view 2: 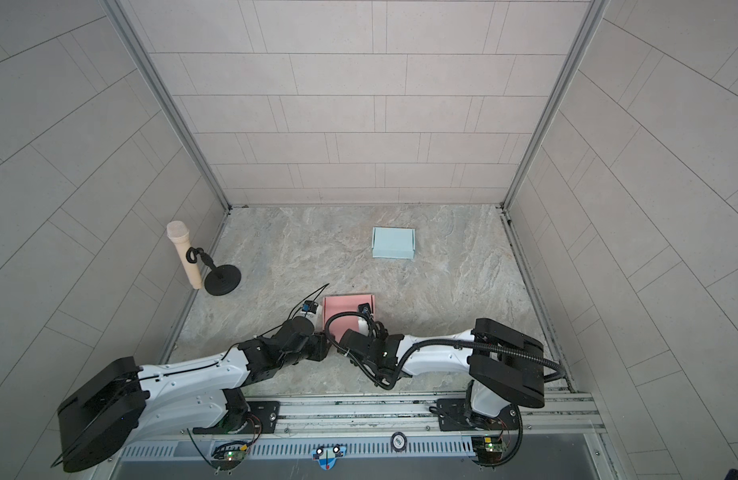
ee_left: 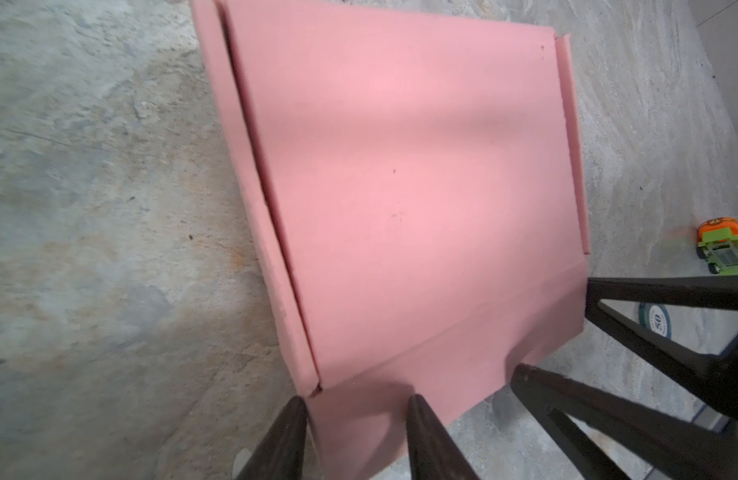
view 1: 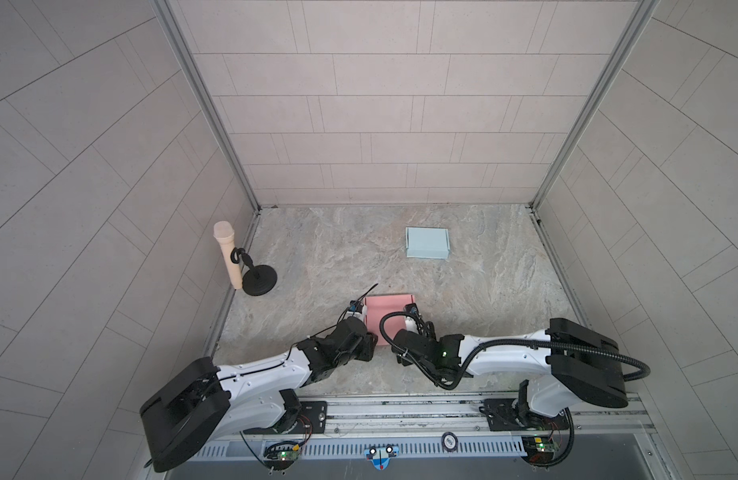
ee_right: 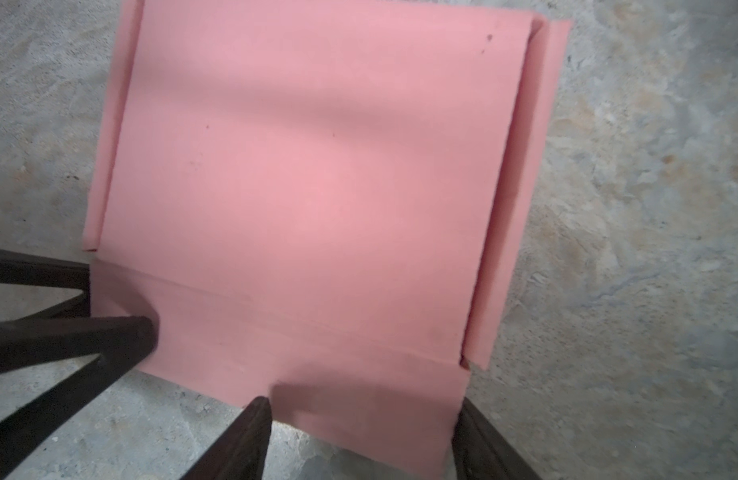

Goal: Fold the paper box

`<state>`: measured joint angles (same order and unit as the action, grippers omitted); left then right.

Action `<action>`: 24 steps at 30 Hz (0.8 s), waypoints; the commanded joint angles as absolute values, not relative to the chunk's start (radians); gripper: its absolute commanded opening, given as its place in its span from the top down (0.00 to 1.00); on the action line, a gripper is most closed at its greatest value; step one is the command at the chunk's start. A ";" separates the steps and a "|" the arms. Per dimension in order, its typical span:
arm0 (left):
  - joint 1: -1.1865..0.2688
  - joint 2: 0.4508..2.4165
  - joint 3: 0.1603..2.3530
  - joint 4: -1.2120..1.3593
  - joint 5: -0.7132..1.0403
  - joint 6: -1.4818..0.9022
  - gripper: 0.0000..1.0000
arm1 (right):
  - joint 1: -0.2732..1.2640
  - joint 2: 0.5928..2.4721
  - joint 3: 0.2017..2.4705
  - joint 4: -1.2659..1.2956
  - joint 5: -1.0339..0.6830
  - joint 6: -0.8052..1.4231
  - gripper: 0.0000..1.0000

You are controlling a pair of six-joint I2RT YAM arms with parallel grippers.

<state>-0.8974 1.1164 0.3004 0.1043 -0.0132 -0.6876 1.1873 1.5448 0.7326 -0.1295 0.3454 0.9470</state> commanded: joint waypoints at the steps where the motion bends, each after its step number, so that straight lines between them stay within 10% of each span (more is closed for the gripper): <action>1: -0.902 1.126 0.288 0.147 -0.016 -0.674 0.57 | 1.189 1.533 0.727 -0.112 0.367 0.971 0.30; 24: -0.793 0.970 0.335 -0.051 0.022 -0.603 0.46 | 1.155 1.493 0.712 -0.144 0.390 0.946 0.30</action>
<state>-0.8227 0.9810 0.3027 0.0212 0.0036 -0.6453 1.1610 1.5108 0.7280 -0.1310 0.3641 0.9436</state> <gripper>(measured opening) 0.549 0.703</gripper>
